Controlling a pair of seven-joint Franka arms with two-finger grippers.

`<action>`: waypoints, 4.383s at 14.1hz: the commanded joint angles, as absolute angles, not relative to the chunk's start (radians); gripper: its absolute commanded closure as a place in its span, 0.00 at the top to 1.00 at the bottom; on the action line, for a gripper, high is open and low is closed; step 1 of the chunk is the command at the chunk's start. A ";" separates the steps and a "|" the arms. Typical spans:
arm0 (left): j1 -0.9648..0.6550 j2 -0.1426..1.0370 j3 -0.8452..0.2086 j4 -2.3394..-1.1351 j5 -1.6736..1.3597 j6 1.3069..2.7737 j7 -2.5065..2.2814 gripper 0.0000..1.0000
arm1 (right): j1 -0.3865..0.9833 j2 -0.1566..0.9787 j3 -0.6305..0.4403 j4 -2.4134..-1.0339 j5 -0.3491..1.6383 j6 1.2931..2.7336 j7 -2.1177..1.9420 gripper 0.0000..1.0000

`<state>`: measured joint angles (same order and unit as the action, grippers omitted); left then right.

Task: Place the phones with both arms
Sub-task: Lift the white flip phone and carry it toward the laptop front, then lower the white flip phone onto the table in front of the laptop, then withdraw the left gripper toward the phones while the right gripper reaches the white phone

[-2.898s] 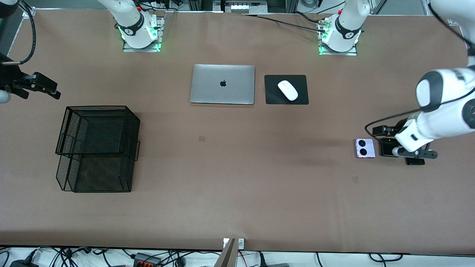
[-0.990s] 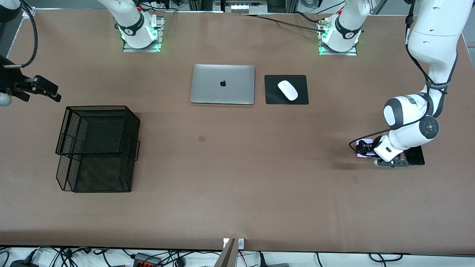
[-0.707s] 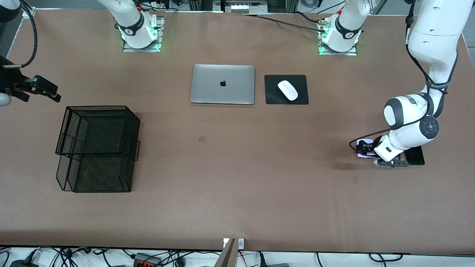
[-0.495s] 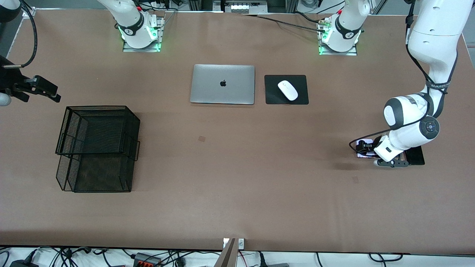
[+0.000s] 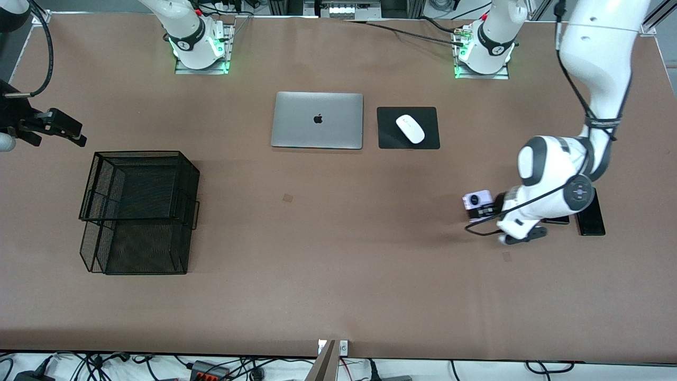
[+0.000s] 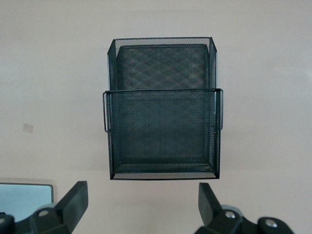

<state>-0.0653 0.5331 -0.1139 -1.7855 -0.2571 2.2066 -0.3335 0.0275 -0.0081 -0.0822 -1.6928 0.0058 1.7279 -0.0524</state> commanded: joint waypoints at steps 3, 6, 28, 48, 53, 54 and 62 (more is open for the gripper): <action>-0.285 0.607 -0.098 -1.556 -0.451 2.172 -0.636 0.29 | 0.025 -0.020 -0.080 -1.710 0.002 1.744 -0.068 1.00; -0.400 0.692 -0.066 -1.404 -0.535 2.177 -0.808 0.27 | 0.023 -0.023 -0.080 -1.712 0.002 1.743 -0.067 1.00; -1.057 1.144 0.452 -1.049 -0.729 2.589 -0.704 0.22 | 0.006 0.002 -0.126 -1.695 0.000 1.715 -0.080 1.00; -1.068 1.154 0.454 -1.055 -0.726 2.569 -0.569 1.00 | 0.148 0.061 -0.143 -1.689 0.003 1.635 -0.061 1.00; -0.899 0.953 0.258 -1.193 -0.458 2.542 -0.569 1.00 | 0.230 0.116 -0.143 -1.671 0.017 1.673 -0.060 1.00; -0.849 0.892 0.221 -1.248 -0.393 2.531 -0.566 1.00 | 0.230 0.126 -0.143 -1.666 0.014 1.680 -0.064 1.00; -0.503 0.597 0.084 -1.454 -0.347 2.272 -0.243 1.00 | 0.344 0.293 -0.141 -1.638 0.018 1.819 -0.132 1.00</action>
<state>-0.5564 0.6890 0.1373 -1.3228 -0.3619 2.2634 -0.3062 0.3061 0.2255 -0.1356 -1.6644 0.0083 1.7821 -0.1253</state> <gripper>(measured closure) 0.000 0.000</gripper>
